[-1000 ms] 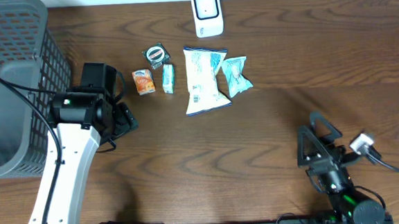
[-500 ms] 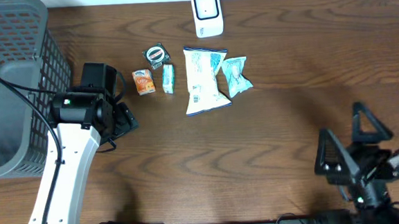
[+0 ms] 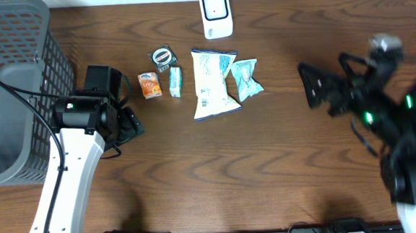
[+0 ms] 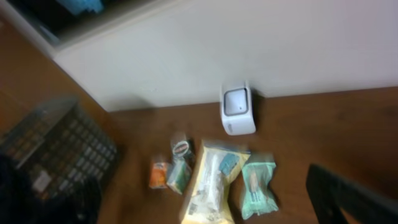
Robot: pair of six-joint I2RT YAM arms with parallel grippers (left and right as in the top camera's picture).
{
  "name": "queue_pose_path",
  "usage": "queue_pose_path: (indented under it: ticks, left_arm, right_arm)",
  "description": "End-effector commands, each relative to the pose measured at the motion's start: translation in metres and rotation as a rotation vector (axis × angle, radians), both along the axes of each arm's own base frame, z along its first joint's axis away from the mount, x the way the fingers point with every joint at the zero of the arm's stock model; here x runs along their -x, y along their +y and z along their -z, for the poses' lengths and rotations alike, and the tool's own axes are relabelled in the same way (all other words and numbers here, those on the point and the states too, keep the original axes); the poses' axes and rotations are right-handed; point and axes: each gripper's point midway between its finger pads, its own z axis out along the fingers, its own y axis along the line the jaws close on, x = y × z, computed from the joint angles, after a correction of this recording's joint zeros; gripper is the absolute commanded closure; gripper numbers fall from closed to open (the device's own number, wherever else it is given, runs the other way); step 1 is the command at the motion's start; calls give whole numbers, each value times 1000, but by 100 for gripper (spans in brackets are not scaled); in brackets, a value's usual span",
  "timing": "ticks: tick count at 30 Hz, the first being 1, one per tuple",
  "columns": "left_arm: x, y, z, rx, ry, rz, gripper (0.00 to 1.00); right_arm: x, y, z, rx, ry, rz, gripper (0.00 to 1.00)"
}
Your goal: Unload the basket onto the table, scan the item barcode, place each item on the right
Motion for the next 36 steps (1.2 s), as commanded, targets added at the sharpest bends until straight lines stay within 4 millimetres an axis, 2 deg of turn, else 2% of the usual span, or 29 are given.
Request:
queue_pose_path:
  ticks: [1,4,7,13,16,20,26,36]
  left_arm:
    - [1,3,2,-10,8,-11,2]
    - [1,3,2,-10,8,-11,3]
    - [1,3,2,-10,8,-11,3]
    - [1,3,2,-10,8,-11,3]
    - [1,3,2,-10,8,-11,3]
    - [1,3,2,-10,8,-10,2]
    - [1,3,2,-10,8,-11,2]
    - [1,3,2,-10,8,-11,2]
  right_arm:
    - [-29,23,8,106,128,-117,1]
    - [-43,39,33,172,254,-182,1]
    - [-53,52,67,220,389,-201,1]
    - [-56,84,135,257,607,-300,1]
    - [-57,95,157,269,665,-326,1]
    - [-59,100,173,278,706,-338,1]
    - [-61,101,184,283,736,-340,1]
    - [-61,101,186,284,740,-341,1]
